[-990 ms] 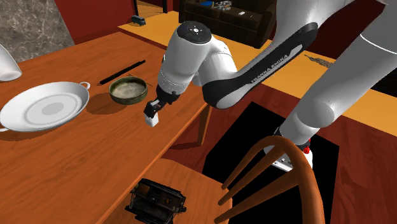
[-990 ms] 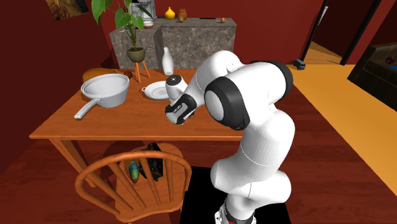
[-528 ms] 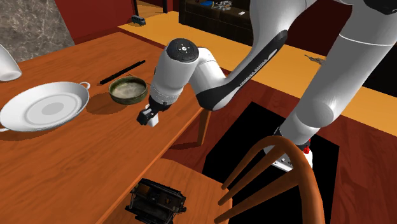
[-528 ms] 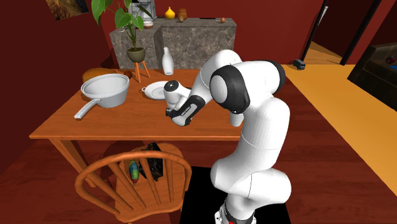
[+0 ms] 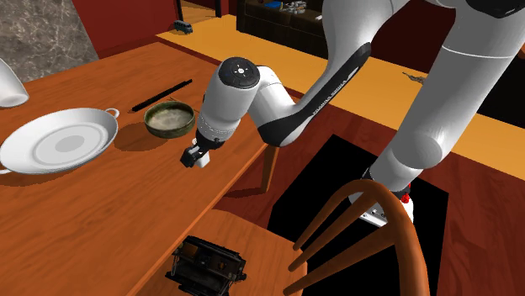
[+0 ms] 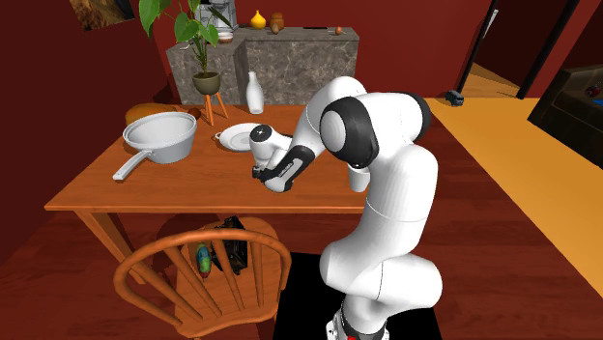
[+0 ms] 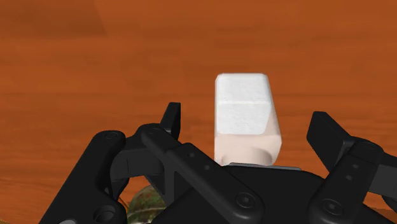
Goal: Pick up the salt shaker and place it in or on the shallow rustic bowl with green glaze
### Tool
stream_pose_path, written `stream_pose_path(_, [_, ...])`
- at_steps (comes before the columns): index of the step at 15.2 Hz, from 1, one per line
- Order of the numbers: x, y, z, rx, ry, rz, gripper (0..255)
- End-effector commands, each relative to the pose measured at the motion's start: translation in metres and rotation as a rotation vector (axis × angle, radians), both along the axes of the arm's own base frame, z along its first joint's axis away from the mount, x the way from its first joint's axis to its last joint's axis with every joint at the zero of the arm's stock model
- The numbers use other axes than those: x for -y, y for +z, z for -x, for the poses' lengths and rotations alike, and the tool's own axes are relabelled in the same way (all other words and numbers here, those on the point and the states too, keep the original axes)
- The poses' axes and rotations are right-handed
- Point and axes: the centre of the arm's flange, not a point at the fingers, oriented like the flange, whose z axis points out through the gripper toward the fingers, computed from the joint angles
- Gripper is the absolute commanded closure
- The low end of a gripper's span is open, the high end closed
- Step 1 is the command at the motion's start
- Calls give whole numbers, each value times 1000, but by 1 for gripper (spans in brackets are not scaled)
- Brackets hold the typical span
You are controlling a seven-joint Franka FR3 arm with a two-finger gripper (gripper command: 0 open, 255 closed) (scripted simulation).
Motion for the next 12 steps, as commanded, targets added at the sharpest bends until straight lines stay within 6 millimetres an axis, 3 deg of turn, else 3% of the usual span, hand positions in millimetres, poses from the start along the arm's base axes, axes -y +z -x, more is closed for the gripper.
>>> stream_pose_path(1, [0,0,0,0,0,0,0])
stream_pose_path(2, [0,0,0,0,0,0,255])
stream_pose_path(12, [0,5,0,0,0,0,255])
